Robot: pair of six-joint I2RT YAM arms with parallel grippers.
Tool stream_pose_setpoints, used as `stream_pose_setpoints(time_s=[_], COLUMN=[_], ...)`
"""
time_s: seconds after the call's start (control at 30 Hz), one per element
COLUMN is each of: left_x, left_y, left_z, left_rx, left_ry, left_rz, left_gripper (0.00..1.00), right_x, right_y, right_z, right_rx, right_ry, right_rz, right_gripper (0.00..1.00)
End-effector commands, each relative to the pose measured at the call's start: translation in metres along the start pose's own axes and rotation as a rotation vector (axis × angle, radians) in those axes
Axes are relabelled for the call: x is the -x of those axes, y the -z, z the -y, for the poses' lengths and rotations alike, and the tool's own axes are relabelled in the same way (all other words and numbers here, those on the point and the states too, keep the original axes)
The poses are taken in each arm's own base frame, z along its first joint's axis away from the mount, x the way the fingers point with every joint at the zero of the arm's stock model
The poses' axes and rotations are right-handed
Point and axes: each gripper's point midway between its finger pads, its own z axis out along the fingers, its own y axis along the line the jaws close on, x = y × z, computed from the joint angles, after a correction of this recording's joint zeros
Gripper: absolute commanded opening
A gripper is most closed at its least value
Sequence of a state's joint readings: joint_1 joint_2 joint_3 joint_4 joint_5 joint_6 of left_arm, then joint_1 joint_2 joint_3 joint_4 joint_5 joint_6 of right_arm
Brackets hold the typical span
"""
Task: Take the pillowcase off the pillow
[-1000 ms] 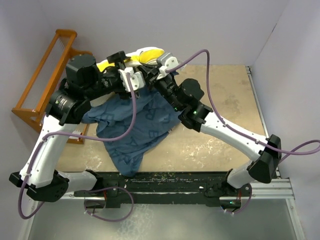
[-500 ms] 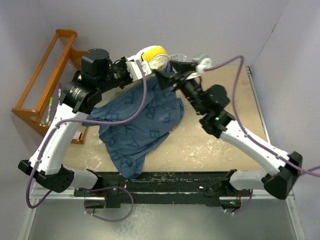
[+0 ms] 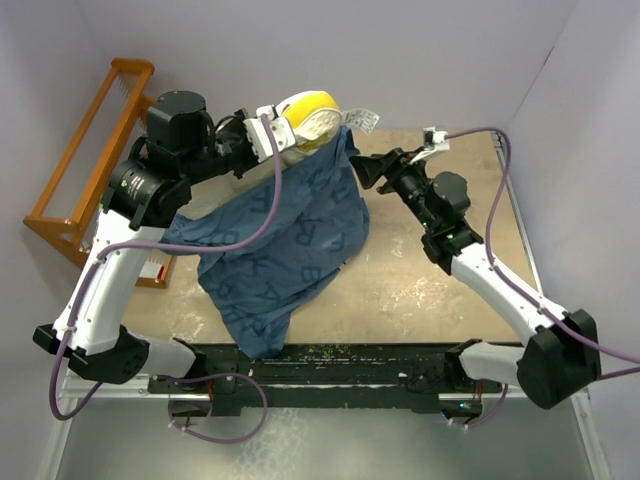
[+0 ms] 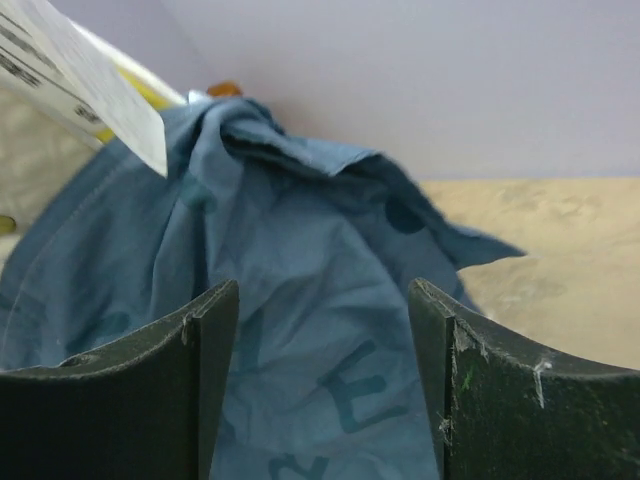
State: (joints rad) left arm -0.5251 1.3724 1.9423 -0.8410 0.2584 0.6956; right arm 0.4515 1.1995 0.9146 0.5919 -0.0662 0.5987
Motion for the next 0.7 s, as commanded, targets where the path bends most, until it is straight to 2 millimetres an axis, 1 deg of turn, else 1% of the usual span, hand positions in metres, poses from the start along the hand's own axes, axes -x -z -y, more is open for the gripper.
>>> stream_pose_setpoints(time_s=[0.0,0.1,0.17,0.2,0.27,0.3,0.4,0.43,0.47,0.57,0.6,0.63,0.67], left_x=[0.035,0.036,0.038,0.040,0.044,0.047,0.055,0.058,0.061,0.071,0.074,0.077,0.081], left_y=[0.018,0.020,0.021,0.022,0.025,0.027,0.034,0.037,0.039,0.048,0.050,0.053,0.055], left_z=[-0.014,-0.013,-0.013,-0.014,-0.016,-0.017,-0.025,-0.028,-0.031,-0.037,-0.039,-0.041,-0.043], left_rx=[0.049,0.048,0.047,0.049,0.057,0.061,0.089,0.103,0.114,0.139,0.144,0.150,0.156], left_ry=[-0.026,-0.029,-0.032,-0.033,-0.038,-0.041,-0.054,-0.059,-0.065,-0.079,-0.080,-0.082,-0.084], left_rz=[0.114,0.118,0.126,0.131,0.142,0.148,0.166,0.173,0.179,0.205,0.213,0.220,0.227], left_gripper=[0.00,0.00,0.00,0.00,0.00,0.00,0.00,0.00,0.00,0.00,0.00,0.00,0.00], right_x=[0.016,0.008,0.014,0.012,0.003,0.000,-0.012,-0.012,-0.023,-0.046,-0.053,-0.059,-0.064], right_y=[-0.009,-0.016,-0.023,-0.027,-0.032,-0.034,-0.038,-0.039,-0.037,-0.033,-0.031,-0.028,-0.024], right_z=[-0.052,-0.053,-0.056,-0.053,-0.046,-0.044,-0.031,-0.027,-0.016,0.004,0.012,0.021,0.029], right_rx=[0.242,0.262,0.272,0.267,0.251,0.250,0.213,0.195,0.164,0.109,0.080,0.050,0.024], right_ry=[-0.076,-0.096,-0.098,-0.099,-0.108,-0.112,-0.123,-0.123,-0.125,-0.098,-0.085,-0.082,-0.081], right_rz=[-0.004,-0.025,-0.014,-0.016,-0.035,-0.038,-0.050,-0.044,-0.062,-0.108,-0.120,-0.125,-0.126], right_gripper=[0.69,0.68,0.64,0.62,0.57,0.52,0.32,0.27,0.24,0.18,0.12,0.04,0.00])
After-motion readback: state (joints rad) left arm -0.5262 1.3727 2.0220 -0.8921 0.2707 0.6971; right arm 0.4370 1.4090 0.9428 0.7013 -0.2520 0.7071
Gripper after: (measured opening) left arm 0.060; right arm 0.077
